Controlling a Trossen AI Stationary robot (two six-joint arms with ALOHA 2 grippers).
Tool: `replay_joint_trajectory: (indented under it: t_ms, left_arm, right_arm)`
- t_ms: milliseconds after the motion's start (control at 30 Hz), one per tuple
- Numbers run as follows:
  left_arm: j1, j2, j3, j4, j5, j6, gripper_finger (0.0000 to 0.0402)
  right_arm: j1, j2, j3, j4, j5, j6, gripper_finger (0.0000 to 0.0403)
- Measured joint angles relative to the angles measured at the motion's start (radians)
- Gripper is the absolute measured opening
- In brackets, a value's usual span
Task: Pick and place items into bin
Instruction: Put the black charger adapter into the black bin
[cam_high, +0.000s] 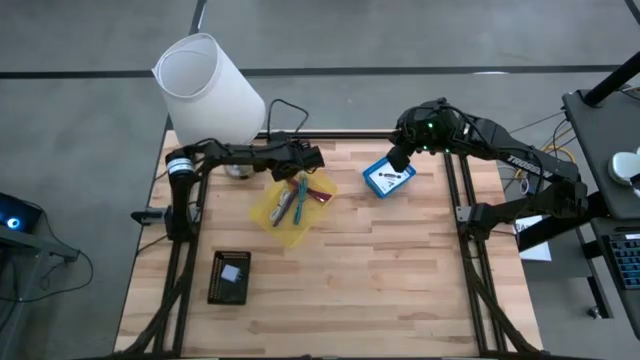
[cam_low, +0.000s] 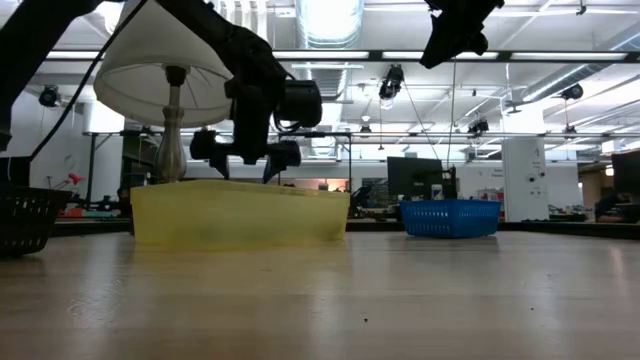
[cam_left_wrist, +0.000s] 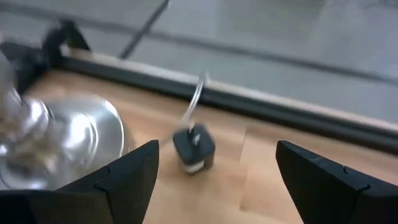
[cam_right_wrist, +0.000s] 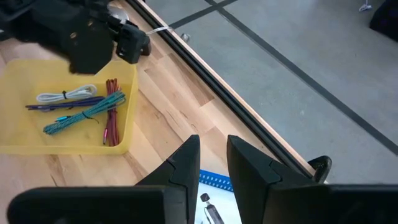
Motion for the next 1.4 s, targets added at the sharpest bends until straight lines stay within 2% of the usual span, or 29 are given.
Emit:
replay_joint_trajectory:
  t_ms: [100,167,500,667,900,1167,1400]
  left_arm:
    - [0.038,0.0,0.0,0.0,0.129,-0.001,0.0306]
    - [0.057,0.0,0.0,0.001,0.177,-0.001,0.0306]
    - [0.102,0.0,0.0,0.004,0.179,-0.003,0.0306]
    - [0.121,0.0,0.0,0.002,0.238,-0.002,0.0306]
    - [0.146,0.001,0.0,0.001,0.242,0.0,0.0306]
    - [0.196,0.002,-0.007,0.008,0.39,0.052,0.0306]
    - [0.198,0.002,-0.013,0.026,0.396,0.052,0.0306]
  right_arm:
    - [0.0,0.0,0.0,0.0,0.0,0.0,0.0068]
    - [0.0,0.0,0.0,0.0,0.0,0.0,0.0068]
    - [0.0,0.0,-0.005,-0.007,0.0,0.0,0.0068]
    - [0.0,0.0,-0.005,-0.008,0.0,0.0,0.0068]
    - [0.0,0.0,-0.005,-0.011,0.0,0.001,0.0068]
    - [0.0,0.0,-0.006,-0.032,0.0,0.001,0.0068]
    - [0.0,0.0,-0.006,-0.035,0.0,0.001,0.0068]
